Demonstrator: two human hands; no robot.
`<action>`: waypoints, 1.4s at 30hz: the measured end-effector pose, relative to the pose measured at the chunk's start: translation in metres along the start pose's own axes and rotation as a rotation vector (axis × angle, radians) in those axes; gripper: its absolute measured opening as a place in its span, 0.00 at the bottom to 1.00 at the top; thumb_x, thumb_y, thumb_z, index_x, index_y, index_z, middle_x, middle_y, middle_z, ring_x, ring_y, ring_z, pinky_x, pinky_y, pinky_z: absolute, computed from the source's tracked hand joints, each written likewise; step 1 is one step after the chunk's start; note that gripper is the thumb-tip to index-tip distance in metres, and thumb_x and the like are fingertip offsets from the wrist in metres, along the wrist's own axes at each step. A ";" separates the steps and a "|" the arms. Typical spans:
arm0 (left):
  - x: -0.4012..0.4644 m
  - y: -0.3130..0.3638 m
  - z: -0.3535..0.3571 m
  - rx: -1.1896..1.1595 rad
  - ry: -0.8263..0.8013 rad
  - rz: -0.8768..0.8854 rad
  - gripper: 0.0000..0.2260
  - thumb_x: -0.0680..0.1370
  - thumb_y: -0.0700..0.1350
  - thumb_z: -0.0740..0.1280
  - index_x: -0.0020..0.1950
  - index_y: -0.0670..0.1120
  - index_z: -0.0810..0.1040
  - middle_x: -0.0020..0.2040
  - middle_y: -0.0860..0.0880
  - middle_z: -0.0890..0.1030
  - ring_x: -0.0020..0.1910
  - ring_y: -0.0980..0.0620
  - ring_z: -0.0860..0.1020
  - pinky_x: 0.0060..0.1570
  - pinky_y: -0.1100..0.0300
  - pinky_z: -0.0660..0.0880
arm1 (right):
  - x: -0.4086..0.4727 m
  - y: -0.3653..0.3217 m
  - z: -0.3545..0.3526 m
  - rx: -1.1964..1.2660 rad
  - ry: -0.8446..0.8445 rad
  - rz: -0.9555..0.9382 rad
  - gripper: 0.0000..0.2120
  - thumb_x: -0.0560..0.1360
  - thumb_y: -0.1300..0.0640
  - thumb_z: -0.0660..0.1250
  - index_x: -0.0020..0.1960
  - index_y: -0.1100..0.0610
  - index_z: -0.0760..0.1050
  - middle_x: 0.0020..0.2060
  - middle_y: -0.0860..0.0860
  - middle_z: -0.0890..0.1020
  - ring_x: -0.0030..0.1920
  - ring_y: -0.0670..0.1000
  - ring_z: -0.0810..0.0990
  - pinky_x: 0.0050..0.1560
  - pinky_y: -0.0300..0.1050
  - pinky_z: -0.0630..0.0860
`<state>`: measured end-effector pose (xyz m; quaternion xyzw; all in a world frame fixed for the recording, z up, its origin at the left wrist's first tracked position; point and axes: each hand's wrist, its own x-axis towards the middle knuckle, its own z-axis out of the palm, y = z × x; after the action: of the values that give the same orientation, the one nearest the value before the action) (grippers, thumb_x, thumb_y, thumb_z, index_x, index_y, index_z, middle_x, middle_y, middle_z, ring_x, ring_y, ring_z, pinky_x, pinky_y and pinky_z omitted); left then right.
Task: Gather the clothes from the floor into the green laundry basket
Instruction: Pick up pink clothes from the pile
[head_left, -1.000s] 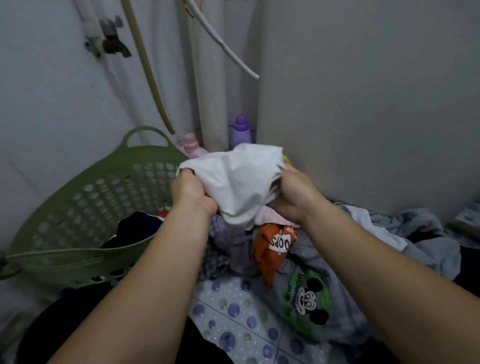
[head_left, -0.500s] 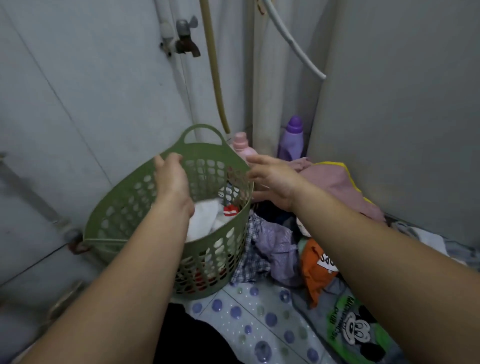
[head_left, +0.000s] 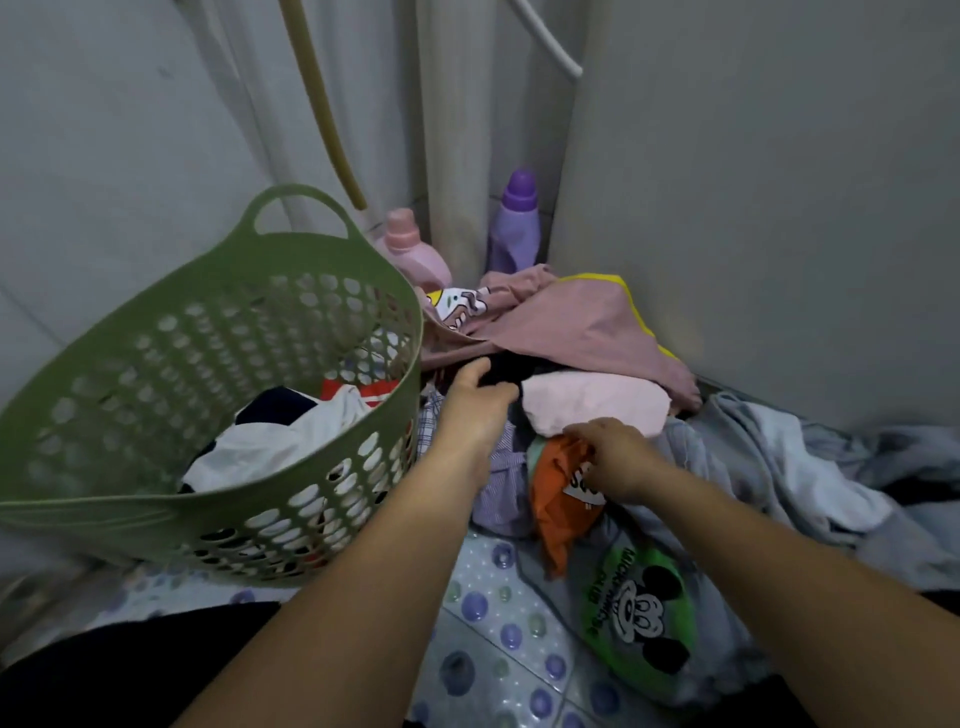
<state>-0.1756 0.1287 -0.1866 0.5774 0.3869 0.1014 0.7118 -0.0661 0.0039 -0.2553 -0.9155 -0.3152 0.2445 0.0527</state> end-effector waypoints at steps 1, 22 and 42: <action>0.002 -0.005 0.003 0.030 -0.011 -0.018 0.22 0.80 0.39 0.62 0.74 0.48 0.65 0.68 0.44 0.72 0.60 0.48 0.74 0.55 0.57 0.70 | 0.002 0.002 0.004 -0.008 0.032 -0.004 0.30 0.72 0.59 0.65 0.73 0.51 0.63 0.69 0.57 0.67 0.69 0.60 0.66 0.67 0.52 0.68; 0.049 -0.031 0.047 0.112 -0.154 -0.119 0.34 0.74 0.28 0.64 0.76 0.49 0.60 0.59 0.46 0.74 0.43 0.55 0.75 0.27 0.70 0.74 | 0.053 0.025 -0.021 -0.082 0.430 0.004 0.10 0.78 0.56 0.58 0.53 0.57 0.76 0.51 0.58 0.82 0.54 0.60 0.78 0.52 0.50 0.71; 0.021 -0.007 0.050 -0.253 0.001 0.183 0.10 0.77 0.33 0.63 0.43 0.48 0.72 0.43 0.44 0.79 0.40 0.48 0.77 0.44 0.54 0.75 | -0.021 -0.006 -0.100 1.638 0.255 -0.154 0.09 0.79 0.58 0.59 0.42 0.54 0.75 0.35 0.49 0.80 0.35 0.46 0.79 0.34 0.38 0.77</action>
<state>-0.1296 0.1018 -0.2000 0.5158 0.3171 0.2143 0.7665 -0.0357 0.0014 -0.1579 -0.5841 -0.0910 0.2866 0.7539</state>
